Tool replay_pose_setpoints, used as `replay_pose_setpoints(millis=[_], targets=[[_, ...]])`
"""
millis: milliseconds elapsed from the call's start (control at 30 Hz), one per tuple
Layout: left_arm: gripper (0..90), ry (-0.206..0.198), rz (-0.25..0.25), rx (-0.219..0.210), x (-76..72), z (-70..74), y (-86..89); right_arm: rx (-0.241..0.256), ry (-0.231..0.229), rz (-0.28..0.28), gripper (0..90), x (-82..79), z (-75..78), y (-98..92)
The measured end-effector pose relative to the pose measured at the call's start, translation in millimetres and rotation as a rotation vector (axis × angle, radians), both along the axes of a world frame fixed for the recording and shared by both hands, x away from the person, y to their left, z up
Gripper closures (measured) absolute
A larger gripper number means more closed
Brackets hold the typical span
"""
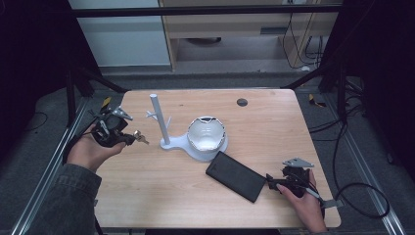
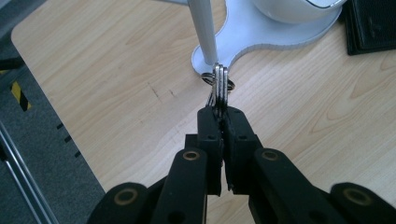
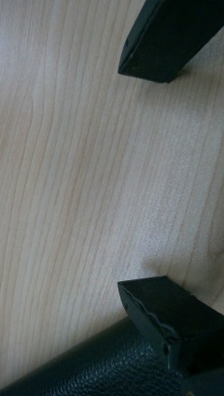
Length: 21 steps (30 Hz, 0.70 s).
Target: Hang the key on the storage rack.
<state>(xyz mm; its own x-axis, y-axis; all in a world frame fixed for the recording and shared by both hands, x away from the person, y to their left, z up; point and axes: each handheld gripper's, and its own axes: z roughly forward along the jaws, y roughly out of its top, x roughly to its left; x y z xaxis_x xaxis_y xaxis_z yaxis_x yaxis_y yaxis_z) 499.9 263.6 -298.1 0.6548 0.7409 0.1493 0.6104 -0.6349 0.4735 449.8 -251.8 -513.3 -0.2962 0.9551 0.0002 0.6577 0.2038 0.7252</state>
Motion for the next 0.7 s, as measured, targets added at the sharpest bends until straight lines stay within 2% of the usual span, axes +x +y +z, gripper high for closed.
replay_pose_setpoints(millis=[233,700], targets=[[86.3,-0.017,-0.006,0.035,13.8,16.3,-8.7,-0.005,0.001,0.004,0.5,0.4,-0.1,-0.4],[86.3,-0.033,0.017,0.032,26.9,37.4,-12.1,-0.007,0.001,0.008,0.5,0.7,-0.2,-0.7]])
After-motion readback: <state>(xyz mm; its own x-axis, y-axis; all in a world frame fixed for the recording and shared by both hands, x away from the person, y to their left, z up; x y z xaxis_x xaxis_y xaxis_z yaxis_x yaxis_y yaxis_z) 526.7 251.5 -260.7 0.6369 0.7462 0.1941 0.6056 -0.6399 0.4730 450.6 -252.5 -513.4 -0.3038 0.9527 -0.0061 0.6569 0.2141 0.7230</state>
